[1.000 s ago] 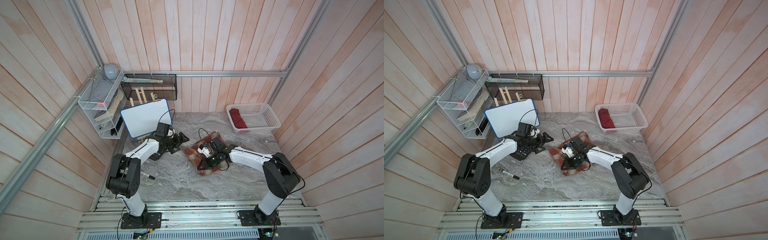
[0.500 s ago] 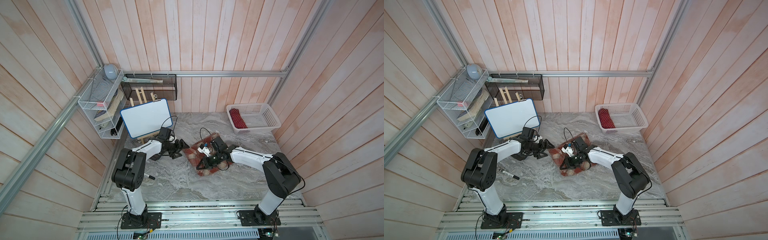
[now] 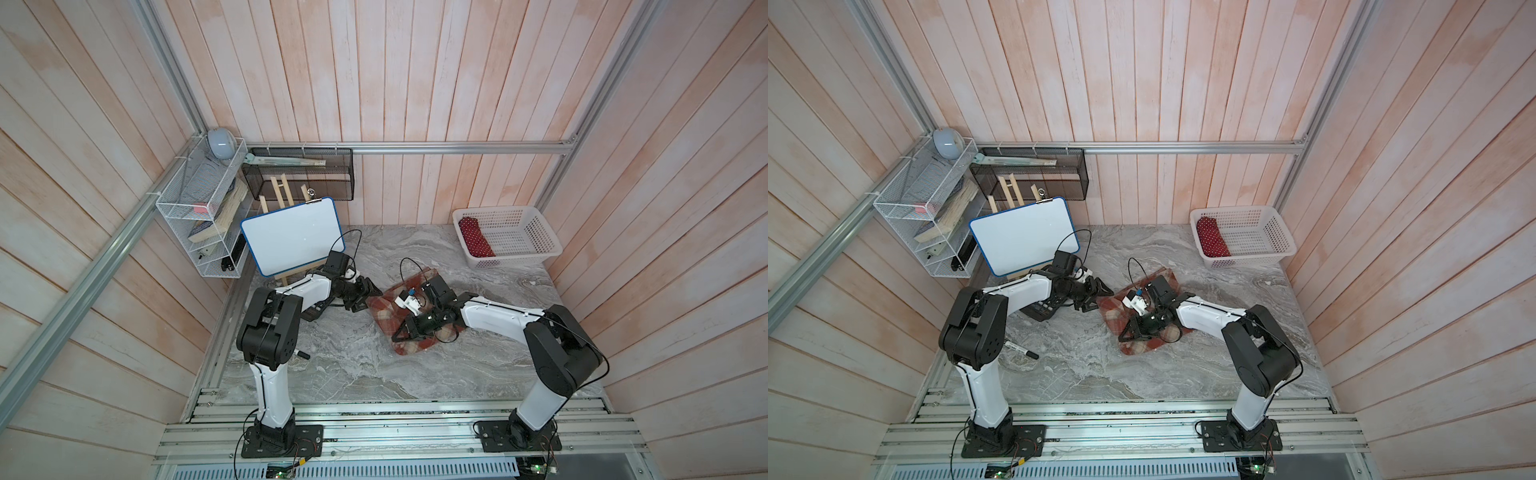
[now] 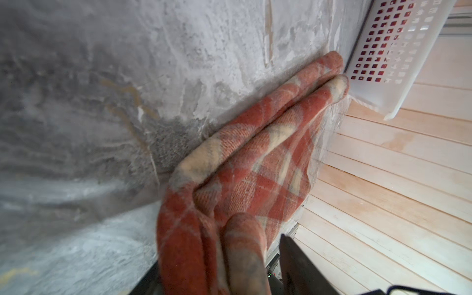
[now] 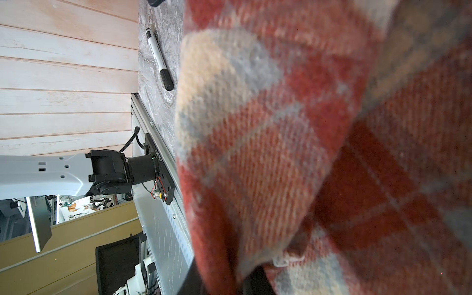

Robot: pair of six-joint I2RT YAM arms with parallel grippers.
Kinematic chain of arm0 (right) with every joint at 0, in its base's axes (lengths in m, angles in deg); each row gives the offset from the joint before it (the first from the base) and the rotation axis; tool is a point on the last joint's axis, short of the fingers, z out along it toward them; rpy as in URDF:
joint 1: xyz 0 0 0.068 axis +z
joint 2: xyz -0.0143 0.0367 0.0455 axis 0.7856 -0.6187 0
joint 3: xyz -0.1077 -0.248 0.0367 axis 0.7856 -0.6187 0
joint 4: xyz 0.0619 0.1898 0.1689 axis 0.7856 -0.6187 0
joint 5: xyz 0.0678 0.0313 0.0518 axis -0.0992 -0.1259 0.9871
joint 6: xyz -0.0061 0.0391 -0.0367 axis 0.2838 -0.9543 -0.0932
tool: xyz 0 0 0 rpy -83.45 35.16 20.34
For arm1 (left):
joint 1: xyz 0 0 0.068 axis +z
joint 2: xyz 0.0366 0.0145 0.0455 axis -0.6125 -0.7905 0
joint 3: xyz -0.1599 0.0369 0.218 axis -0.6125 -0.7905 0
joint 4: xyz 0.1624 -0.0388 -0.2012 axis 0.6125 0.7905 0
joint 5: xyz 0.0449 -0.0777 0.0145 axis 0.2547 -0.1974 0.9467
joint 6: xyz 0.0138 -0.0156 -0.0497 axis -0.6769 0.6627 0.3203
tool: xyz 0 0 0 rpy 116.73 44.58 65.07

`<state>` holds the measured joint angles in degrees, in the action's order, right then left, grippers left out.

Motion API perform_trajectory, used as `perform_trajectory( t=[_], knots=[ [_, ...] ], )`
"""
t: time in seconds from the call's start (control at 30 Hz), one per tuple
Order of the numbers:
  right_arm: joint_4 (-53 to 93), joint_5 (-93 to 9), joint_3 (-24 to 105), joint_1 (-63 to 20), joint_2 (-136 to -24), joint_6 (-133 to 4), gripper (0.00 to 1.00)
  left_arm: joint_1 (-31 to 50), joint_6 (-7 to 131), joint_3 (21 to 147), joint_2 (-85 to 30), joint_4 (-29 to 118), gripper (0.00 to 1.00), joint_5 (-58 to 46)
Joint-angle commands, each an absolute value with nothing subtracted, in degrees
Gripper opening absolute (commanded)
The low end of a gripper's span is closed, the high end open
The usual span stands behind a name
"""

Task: Roll up the skirts
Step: Roll the skirt at the center of the board.

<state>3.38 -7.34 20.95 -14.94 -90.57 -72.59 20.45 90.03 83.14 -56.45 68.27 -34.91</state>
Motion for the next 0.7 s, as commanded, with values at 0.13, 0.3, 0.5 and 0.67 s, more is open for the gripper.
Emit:
perform_trajectory(
  t=[0.13, 0.3, 0.5, 0.67],
  knots=[
    [4.2, -3.95, 19.61, -15.52, -91.45, -72.89, 0.03, 20.27, 87.63, 84.06, -57.88, 69.99, 0.3, -36.58],
    [4.38, -2.84, 18.81, -15.7, -92.19, -73.09, 0.04, 20.11, 85.39, 85.14, -58.49, 74.03, 0.1, -36.59],
    [9.45, 3.23, 15.92, -15.92, -93.52, -77.22, 0.04, 20.12, 82.38, 91.75, -60.01, 84.31, 0.0, -35.42],
    [13.51, 5.4, 13.59, -16.42, -93.05, -80.7, 0.04, 19.79, 82.07, 97.47, -62.25, 90.27, 0.0, -34.38]
  ],
)
